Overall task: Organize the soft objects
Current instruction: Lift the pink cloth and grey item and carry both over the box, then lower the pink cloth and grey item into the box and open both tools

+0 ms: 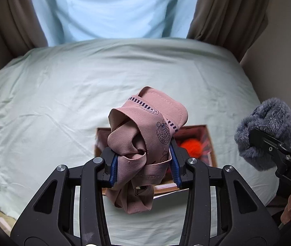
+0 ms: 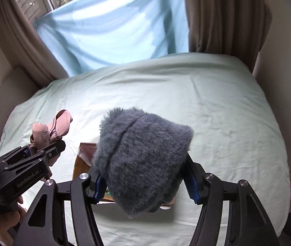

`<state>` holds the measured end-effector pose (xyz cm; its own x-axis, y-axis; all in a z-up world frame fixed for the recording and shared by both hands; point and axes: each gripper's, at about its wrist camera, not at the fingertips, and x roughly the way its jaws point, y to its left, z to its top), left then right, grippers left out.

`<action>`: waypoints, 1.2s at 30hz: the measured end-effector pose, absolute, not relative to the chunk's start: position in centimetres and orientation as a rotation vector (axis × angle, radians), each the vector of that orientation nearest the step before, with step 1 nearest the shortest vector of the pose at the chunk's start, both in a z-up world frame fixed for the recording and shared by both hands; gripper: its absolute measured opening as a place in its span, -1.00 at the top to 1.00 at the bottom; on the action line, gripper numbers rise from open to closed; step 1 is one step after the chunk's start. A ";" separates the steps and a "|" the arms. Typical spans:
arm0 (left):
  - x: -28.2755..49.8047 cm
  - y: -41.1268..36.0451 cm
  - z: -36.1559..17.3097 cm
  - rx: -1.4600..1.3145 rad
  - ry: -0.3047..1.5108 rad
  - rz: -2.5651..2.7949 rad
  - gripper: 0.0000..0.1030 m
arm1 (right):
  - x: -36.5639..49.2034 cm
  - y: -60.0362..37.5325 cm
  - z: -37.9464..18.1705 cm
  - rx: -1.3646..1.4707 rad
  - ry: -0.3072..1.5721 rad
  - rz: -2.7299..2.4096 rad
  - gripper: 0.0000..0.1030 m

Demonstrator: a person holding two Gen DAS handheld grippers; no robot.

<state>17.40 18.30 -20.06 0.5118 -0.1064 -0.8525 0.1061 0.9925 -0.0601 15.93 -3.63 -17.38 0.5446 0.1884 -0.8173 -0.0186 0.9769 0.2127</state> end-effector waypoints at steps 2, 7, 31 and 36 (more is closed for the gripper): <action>17.7 19.9 -21.4 0.006 1.061 -0.131 0.29 | 16.4 -2.1 -18.5 0.178 1.017 0.123 -0.14; 18.8 22.3 -25.0 0.003 1.146 -0.161 0.29 | 16.8 0.8 -21.6 0.200 1.100 0.108 -0.14; 23.2 18.4 -38.0 0.093 1.421 -0.302 0.29 | 20.2 3.0 -34.7 0.147 1.487 0.096 -0.17; 23.1 18.0 -39.0 0.099 1.469 -0.307 -0.52 | 20.7 2.7 -36.0 0.168 1.527 0.093 -0.31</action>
<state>23.14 18.00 -39.04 0.0707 -0.1439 -0.9871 0.2636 0.9571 -0.1207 20.71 2.71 -36.03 0.0435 0.1650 -0.9853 0.0446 0.9850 0.1669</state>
